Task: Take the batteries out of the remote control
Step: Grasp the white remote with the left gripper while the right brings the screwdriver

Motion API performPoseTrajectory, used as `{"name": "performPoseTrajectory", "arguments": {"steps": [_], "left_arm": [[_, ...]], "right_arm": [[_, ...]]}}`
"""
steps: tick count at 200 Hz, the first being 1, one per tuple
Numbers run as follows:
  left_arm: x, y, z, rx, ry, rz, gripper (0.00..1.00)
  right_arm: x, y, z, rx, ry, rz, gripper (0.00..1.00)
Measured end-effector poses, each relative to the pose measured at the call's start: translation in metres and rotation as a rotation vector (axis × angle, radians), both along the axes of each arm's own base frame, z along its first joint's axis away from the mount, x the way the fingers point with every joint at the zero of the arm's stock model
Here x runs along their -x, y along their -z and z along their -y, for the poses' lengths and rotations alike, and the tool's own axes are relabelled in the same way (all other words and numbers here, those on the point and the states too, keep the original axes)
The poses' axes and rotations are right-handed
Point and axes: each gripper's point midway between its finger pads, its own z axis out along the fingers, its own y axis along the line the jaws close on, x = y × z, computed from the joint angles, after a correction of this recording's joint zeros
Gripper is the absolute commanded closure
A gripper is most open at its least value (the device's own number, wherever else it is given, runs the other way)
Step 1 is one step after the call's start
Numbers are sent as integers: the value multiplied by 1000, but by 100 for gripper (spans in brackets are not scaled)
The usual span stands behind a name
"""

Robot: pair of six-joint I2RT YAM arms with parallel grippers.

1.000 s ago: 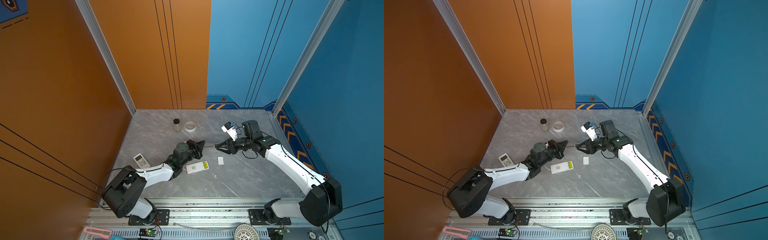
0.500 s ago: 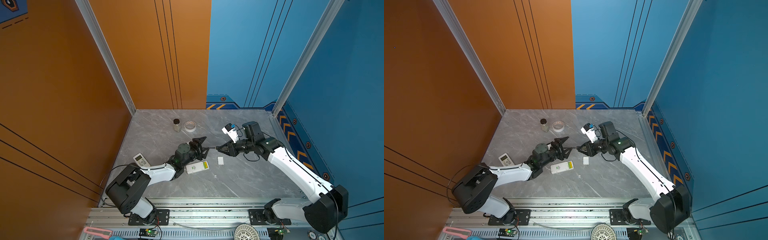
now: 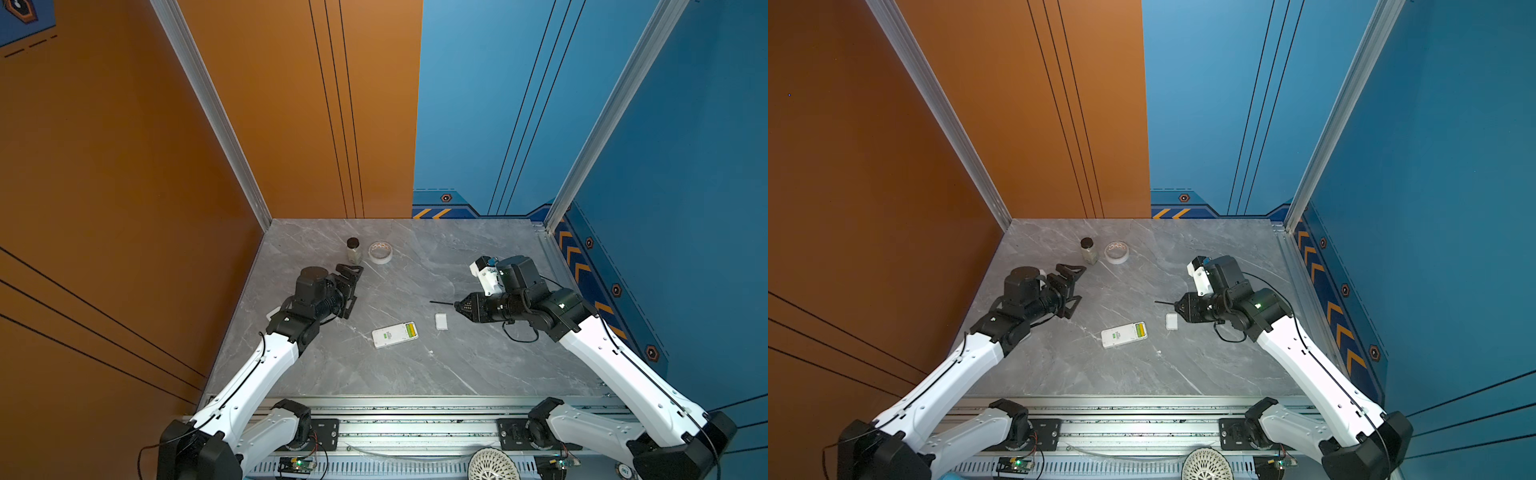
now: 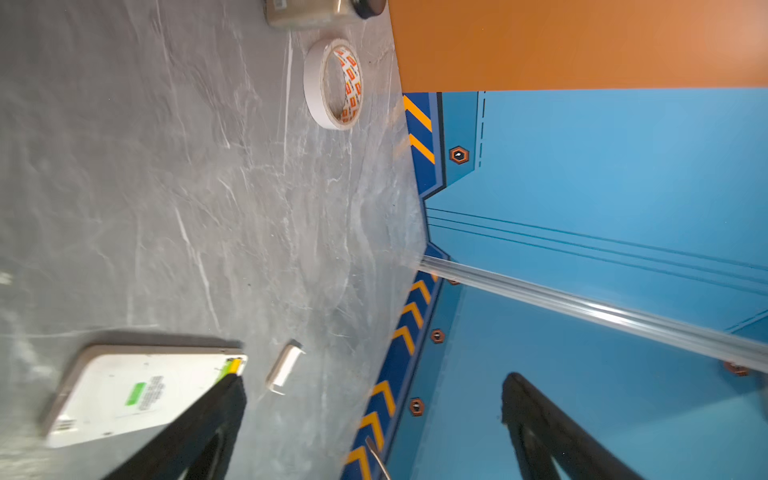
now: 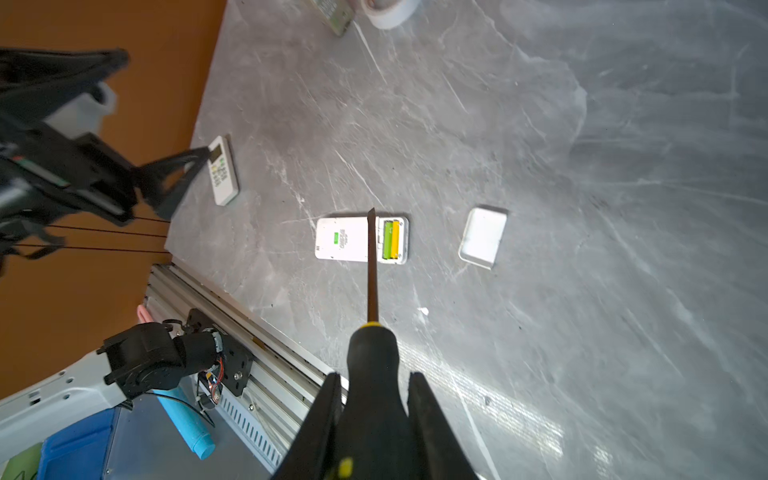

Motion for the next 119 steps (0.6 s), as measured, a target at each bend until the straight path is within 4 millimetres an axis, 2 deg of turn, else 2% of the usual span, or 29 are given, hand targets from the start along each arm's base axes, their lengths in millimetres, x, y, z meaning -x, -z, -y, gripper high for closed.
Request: {"name": "performPoseTrajectory", "arguments": {"steps": [20,37,42,44,51,69,97,119], "left_arm": [[4,-13,10,-294,221,85,6],[15,-6,25,-522,442,152,13],[21,1,30,-595,522,173,12],[24,5,32,-618,553,177,16],[32,16,36,-697,648,193,20],[56,51,40,-860,896,231,20],[86,106,36,-989,1202,266,15],[94,137,33,-1042,1350,265,15]], "right_arm": [[8,7,-6,51,5,-72,100],[16,12,-14,97,-4,-122,100],[19,13,-17,111,-10,-136,100],[19,13,-17,115,-11,-138,100],[22,15,-21,132,-15,-158,100],[25,21,-28,161,-3,-197,100],[25,29,-39,199,25,-240,100],[25,37,-53,207,31,-268,100]]}}
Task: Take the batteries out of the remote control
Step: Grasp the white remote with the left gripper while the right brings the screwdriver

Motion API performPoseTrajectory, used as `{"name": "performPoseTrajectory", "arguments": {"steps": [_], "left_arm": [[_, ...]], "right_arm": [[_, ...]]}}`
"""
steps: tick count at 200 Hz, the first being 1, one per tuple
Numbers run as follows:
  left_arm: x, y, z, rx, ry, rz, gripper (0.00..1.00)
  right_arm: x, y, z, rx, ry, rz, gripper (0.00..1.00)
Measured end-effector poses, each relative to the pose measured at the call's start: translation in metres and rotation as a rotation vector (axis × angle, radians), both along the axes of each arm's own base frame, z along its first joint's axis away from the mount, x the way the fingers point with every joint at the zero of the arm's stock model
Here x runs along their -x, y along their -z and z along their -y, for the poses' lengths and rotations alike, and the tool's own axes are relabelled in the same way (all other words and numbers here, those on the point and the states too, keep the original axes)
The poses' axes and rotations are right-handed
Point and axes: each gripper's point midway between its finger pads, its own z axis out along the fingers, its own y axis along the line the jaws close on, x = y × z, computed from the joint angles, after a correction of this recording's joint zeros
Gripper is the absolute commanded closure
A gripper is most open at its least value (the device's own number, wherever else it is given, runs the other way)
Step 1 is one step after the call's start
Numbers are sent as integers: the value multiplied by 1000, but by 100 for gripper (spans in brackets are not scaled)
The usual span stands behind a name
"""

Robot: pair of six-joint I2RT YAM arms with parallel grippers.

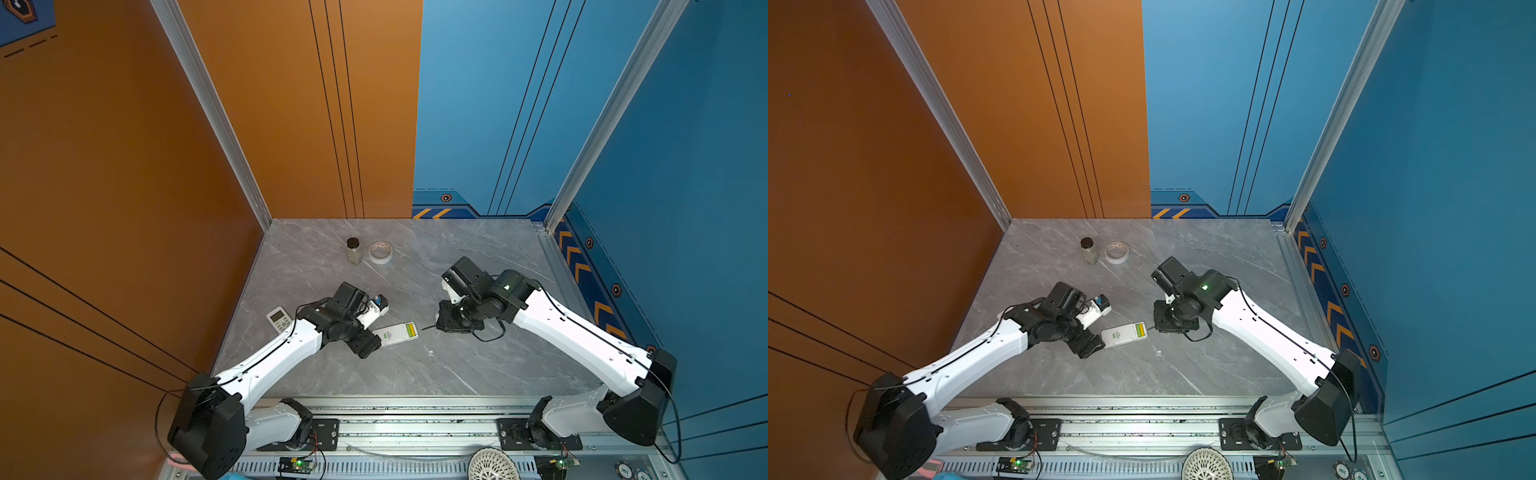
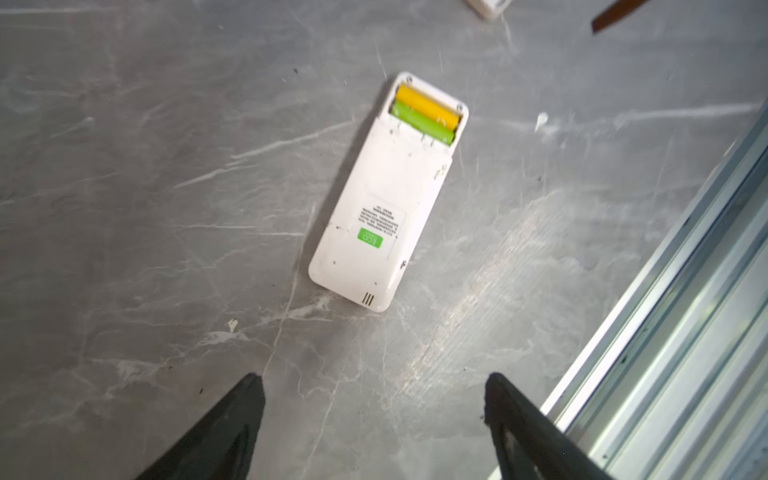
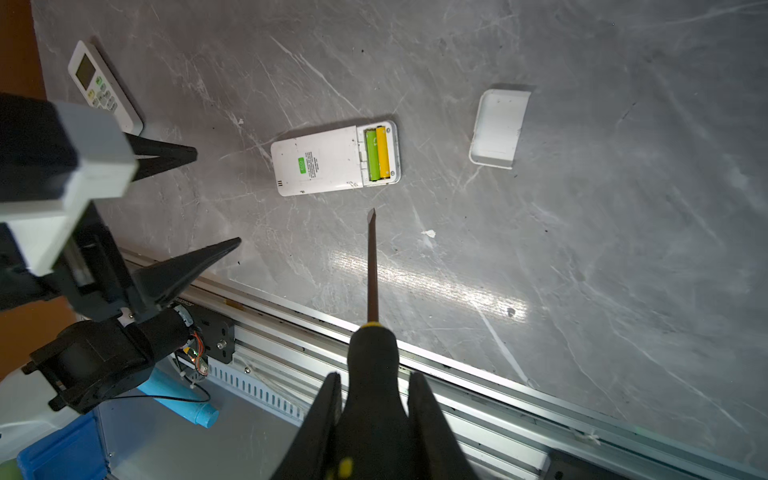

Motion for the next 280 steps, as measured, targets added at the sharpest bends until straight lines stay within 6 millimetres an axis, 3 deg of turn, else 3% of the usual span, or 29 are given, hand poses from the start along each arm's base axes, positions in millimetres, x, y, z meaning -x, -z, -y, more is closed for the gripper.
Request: {"name": "performPoseTrajectory", "arguments": {"steps": [15,21,62,75,93,125,169,194,232,280], "left_arm": [[-4,15,2,-39,72,-6,15],[-5,20,3,-51,96,-7,10],[-23,47,16,-105,205,-11,13],[-31,50,24,-106,229,1,23],[-39,53,33,-107,257,17,28],[-37,54,42,-97,288,46,28],[-21,58,37,-101,303,40,23],[-20,61,37,-121,311,46,31],[-26,68,37,-152,304,69,56],[-25,66,39,-180,308,160,65]], "right_arm": [[1,7,-8,8,0,-17,100],[1,10,-11,12,1,-23,100],[0,22,-26,22,23,-24,100],[-1,22,-28,16,36,-22,100],[-1,23,-32,10,50,-19,100],[-1,28,-34,19,74,-29,100],[-3,28,-32,29,97,-23,100],[-4,28,-31,30,100,-21,100],[-3,30,-30,35,99,-24,100],[-3,40,-24,65,107,-38,100]]}}
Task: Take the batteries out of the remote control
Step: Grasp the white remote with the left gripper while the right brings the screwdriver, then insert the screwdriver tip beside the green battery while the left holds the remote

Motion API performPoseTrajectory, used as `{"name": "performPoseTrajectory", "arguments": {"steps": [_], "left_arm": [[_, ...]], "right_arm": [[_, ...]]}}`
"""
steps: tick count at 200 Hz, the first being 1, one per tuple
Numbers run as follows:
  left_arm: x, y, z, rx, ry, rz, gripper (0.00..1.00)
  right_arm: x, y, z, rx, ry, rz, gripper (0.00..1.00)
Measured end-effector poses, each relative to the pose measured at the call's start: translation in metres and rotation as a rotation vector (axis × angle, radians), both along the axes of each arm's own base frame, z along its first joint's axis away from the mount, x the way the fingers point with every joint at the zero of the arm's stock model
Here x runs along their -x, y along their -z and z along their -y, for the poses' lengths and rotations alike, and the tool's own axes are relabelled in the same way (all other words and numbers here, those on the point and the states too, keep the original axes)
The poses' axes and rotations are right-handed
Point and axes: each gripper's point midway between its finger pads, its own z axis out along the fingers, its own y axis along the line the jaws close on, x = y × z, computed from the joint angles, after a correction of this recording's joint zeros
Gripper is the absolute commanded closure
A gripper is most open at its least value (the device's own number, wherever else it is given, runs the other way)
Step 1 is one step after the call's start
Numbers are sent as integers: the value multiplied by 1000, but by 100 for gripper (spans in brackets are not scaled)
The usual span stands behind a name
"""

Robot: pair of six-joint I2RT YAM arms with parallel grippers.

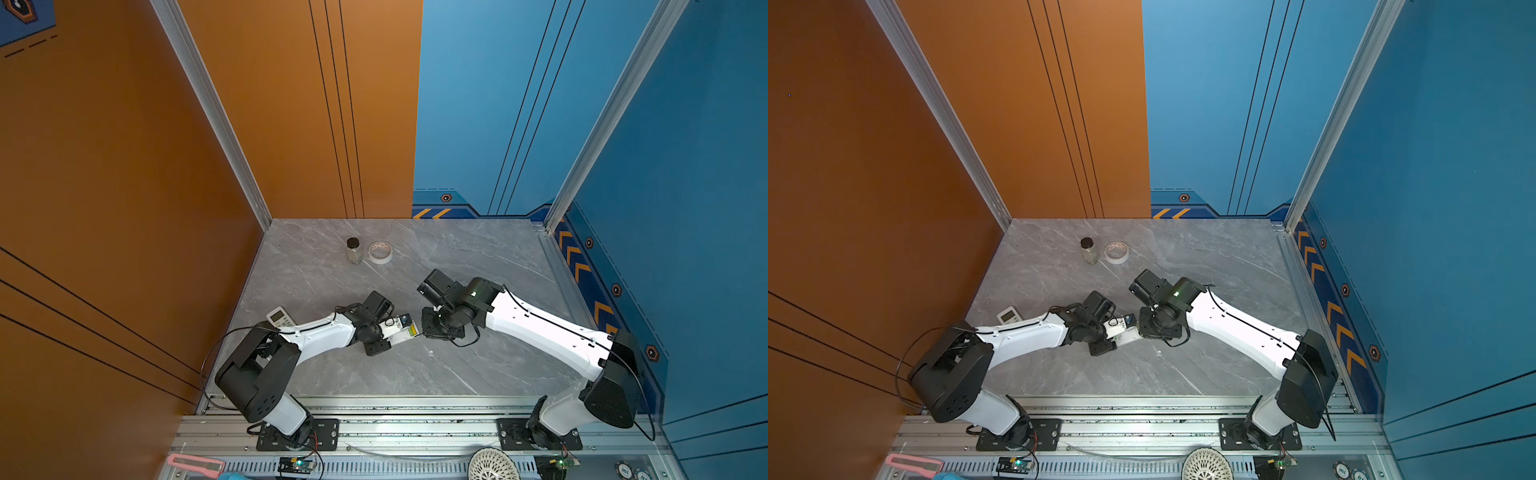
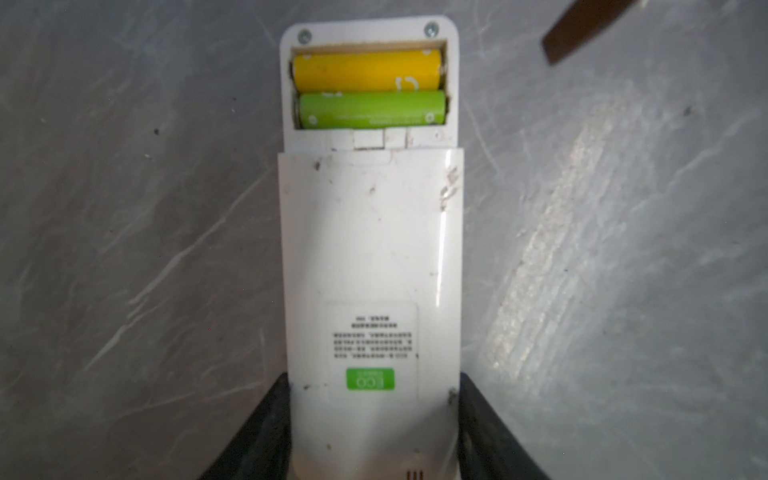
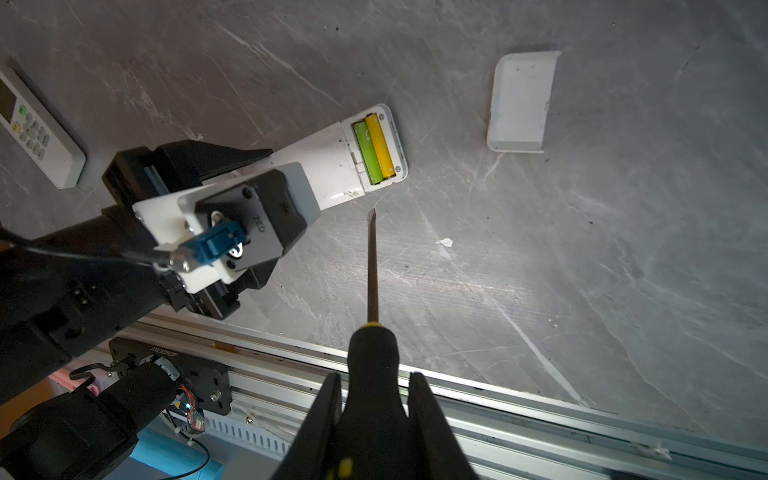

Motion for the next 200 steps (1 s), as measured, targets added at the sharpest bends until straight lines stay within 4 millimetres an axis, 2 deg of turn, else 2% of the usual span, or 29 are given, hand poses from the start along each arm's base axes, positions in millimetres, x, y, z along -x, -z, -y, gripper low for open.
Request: {"name": "performPoseTrajectory", "arguments": {"steps": [80,120,200], "left_arm": [[-12,-8,14,-28,11,240,70],[-14,-8,12,-38,1,254,71],[-14,-8,12,-38,1,254,71]], "right_arm": [[-5,20,1,90,-38,15,100],[-9,19,7,121,-38,45,100],[-16,7,1,97,-50,76,100]]}}
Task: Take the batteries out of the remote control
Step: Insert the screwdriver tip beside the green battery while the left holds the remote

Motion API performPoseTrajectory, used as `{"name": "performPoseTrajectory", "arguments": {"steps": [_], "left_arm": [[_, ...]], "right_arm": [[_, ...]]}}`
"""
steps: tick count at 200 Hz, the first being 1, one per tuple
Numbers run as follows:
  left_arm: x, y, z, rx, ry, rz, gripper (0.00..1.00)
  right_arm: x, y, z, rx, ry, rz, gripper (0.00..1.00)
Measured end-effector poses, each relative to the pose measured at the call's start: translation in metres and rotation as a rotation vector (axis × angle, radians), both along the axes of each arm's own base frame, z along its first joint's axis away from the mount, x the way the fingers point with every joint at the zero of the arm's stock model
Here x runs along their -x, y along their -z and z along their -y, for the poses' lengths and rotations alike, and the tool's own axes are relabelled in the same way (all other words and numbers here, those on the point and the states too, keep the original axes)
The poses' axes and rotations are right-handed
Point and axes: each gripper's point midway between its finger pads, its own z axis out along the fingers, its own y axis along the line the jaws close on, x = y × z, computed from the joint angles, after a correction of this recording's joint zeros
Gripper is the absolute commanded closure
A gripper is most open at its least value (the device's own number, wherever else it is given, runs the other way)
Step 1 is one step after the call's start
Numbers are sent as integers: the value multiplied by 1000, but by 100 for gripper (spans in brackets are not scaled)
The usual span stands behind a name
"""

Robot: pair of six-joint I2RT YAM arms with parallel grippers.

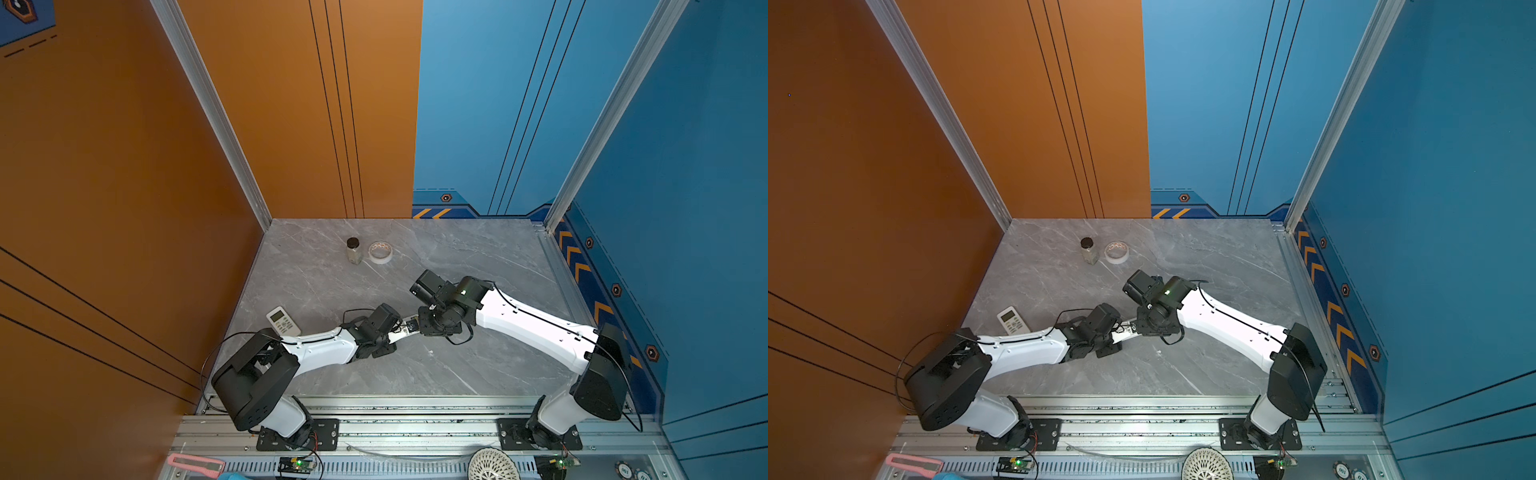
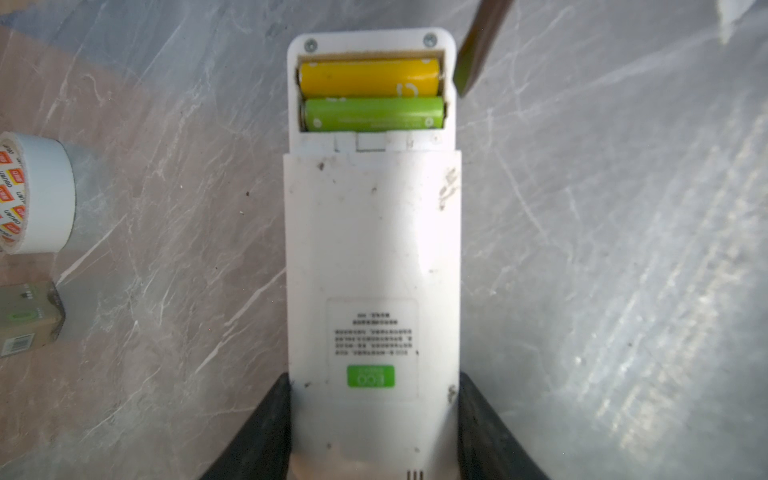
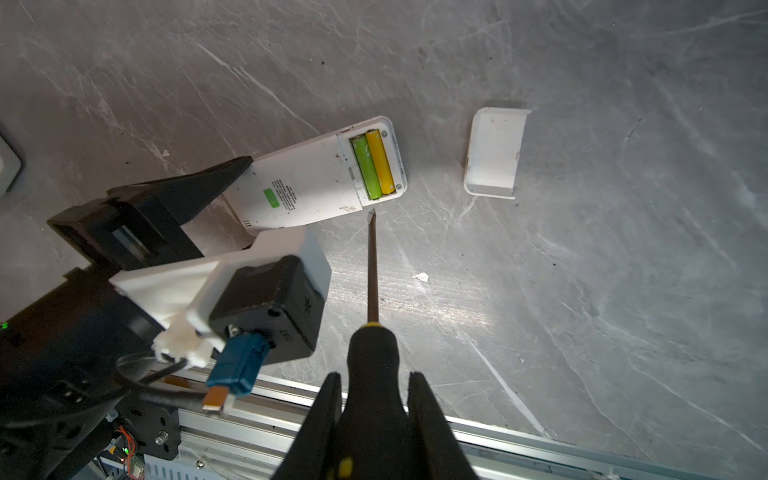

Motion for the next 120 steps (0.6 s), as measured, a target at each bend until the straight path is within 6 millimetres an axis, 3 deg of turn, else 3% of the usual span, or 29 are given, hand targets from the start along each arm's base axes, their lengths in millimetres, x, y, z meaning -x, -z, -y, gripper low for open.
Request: {"name": "performPoseTrajectory", "arguments": {"steps": [120], "left_arm": [[0,0,0,1,-1,0,70]], "right_arm": [[-3,15,0,37,5,-25,100]]}}
